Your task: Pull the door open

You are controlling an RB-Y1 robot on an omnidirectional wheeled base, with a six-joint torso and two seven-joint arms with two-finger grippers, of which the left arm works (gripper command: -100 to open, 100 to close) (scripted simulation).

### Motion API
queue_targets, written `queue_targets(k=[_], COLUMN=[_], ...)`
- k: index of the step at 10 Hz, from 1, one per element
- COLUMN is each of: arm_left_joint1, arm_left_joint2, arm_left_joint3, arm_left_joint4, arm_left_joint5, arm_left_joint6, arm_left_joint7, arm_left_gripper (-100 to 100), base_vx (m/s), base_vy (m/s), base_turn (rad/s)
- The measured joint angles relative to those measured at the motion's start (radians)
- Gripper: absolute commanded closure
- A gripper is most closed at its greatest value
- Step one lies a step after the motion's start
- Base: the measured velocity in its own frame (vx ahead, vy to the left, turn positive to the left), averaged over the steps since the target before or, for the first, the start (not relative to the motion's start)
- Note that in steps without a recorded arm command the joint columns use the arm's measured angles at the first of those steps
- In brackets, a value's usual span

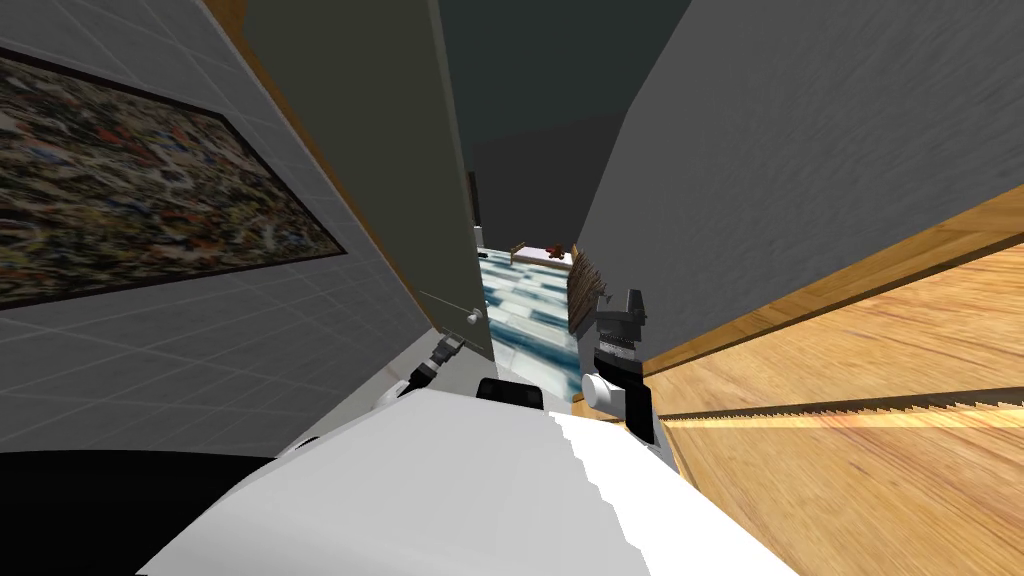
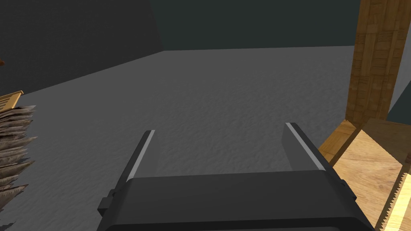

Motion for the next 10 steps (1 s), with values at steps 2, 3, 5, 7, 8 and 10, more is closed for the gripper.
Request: queue_targets(k=[2,3,5,7,8,10], arm_left_joint1=[-0.03,-0.055,-0.103,-0.132,-0.146,-0.16], arm_left_joint2=[-0.009,-0.017,-0.03,-0.047,-0.056,-0.071], arm_left_joint3=[0.008,0.014,0.026,0.038,0.044,0.052], arm_left_joint4=[0.028,0.06,0.099,0.113,0.116,0.106], arm_left_joint5=[0.008,0.013,0.024,0.036,0.041,0.049], arm_left_joint6=[0.014,0.014,0.034,0.063,0.079,0.116], arm_left_joint7=[-0.015,-0.029,-0.05,-0.069,-0.079,-0.09], arm_left_gripper=[-100,-100,-100,-100,-100,-100], base_vx=[0.033,0.035,0.023,0.016,0.014,0.01], base_vy=[0.012,0.019,0.033,0.042,0.05,0.046], base_turn=[-0.093,-0.147,-0.145,-0.142,-0.112,-0.109])
